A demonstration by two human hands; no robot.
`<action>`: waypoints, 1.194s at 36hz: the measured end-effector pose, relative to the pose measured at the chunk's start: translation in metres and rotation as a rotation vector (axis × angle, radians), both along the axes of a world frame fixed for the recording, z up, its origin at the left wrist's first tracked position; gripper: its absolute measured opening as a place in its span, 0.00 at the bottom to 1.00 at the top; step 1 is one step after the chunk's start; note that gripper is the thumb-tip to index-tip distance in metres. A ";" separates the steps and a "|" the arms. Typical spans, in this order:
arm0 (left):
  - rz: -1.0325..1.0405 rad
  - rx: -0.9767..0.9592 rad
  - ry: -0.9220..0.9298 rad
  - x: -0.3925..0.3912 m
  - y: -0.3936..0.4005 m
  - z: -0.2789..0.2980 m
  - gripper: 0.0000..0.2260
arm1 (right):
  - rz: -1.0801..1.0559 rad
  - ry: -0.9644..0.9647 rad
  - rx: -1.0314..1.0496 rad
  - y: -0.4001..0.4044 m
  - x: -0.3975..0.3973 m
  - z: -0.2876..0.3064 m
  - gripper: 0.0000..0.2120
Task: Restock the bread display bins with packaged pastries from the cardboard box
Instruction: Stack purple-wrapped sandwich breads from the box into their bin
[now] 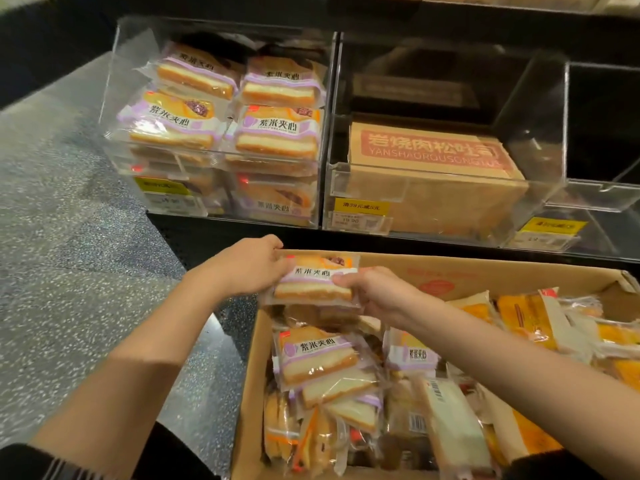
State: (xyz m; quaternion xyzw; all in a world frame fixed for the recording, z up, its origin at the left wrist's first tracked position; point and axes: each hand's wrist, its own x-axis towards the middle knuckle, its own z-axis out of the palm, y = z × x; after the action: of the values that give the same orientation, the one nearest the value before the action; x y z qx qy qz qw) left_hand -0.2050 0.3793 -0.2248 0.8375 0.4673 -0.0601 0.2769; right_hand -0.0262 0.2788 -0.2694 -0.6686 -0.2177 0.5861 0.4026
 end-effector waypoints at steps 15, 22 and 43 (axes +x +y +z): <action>0.338 -0.475 -0.509 0.000 -0.007 0.022 0.18 | 0.317 -0.276 0.056 -0.020 0.002 0.003 0.28; 0.295 -0.384 -0.378 -0.006 -0.002 0.020 0.06 | 1.074 -1.002 0.279 -0.039 -0.014 -0.031 0.26; 0.505 -0.311 -0.622 -0.033 0.008 0.046 0.13 | 0.855 -0.850 0.239 -0.022 -0.025 0.010 0.14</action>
State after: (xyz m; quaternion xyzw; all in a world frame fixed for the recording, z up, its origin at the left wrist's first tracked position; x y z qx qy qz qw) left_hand -0.2381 0.3873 -0.1784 0.6233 0.5372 0.1950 0.5338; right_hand -0.0508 0.2568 -0.2596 -0.6473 -0.6725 0.3494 0.0821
